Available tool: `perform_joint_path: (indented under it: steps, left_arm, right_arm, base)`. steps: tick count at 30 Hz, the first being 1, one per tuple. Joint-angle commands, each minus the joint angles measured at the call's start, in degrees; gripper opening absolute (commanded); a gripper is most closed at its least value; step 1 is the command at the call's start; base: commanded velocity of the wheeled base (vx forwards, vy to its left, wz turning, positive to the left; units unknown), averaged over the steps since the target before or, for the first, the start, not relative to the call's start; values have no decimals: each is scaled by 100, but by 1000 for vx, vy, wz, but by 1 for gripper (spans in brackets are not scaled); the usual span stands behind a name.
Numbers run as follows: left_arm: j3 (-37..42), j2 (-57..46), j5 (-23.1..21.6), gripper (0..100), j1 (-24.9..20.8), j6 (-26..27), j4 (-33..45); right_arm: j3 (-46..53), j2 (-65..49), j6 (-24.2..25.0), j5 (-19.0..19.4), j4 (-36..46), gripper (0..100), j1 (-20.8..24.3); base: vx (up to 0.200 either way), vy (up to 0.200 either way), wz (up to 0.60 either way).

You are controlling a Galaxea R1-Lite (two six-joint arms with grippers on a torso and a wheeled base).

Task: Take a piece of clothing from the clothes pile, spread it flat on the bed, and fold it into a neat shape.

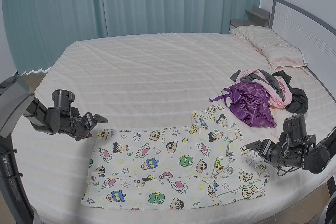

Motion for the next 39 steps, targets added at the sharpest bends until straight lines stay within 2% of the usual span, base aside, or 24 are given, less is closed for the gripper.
perform_joint_path:
  steps: [1, 8, 22, 23, 26, 30, 31, 34, 36, 39]
  left_arm:
    - [-546, 772, -15, 100, -103, 186, -6]
    - [-888, 1019, -50, 100, -103, 282, -6]
    - [-924, 1133, -32, 100, -121, 291, -191]
    - [-932, 1142, -32, 0, -121, 291, -191]
    - [-924, 1133, -23, 0, -121, 282, -191]
    - [-888, 1124, 12, 0, -121, 291, -191]
    - [-862, 1115, 12, 0, -112, 274, -182]
    - [-836, 1071, 12, 0, -112, 230, -173]
    - [-757, 904, 12, 0, -85, 212, -173]
    - [-642, 737, 21, 0, -50, 195, -173]
  right_arm:
    - [-3, 67, -22, 5, -10, 100, 26]
    - [-29, 190, -22, 5, -10, 100, 70]
    - [-38, 225, -66, 5, -10, 100, 96]
    - [-56, 225, -66, 5, -19, 100, 96]
    - [-82, 225, -57, 23, -71, 100, 87]
    - [-486, 348, -84, 313, -274, 100, 26]
    - [-882, 533, -154, 462, -203, 100, -106]
    - [-1330, 797, -330, 532, -71, 100, -256]
    - [-2271, 1359, -717, 550, 394, 100, -414]
    - [-3229, 1930, -866, 585, 799, 100, -493]
  base:
    - [0, 0, 0]
    - [0, 0, 0]
    - [0, 0, 0]
    - [0, 0, 0]
    - [0, 0, 0]
    - [0, 0, 0]
    - [0, 0, 0]
    - [0, 0, 0]
    - [0, 0, 0]
    - [0, 0, 0]
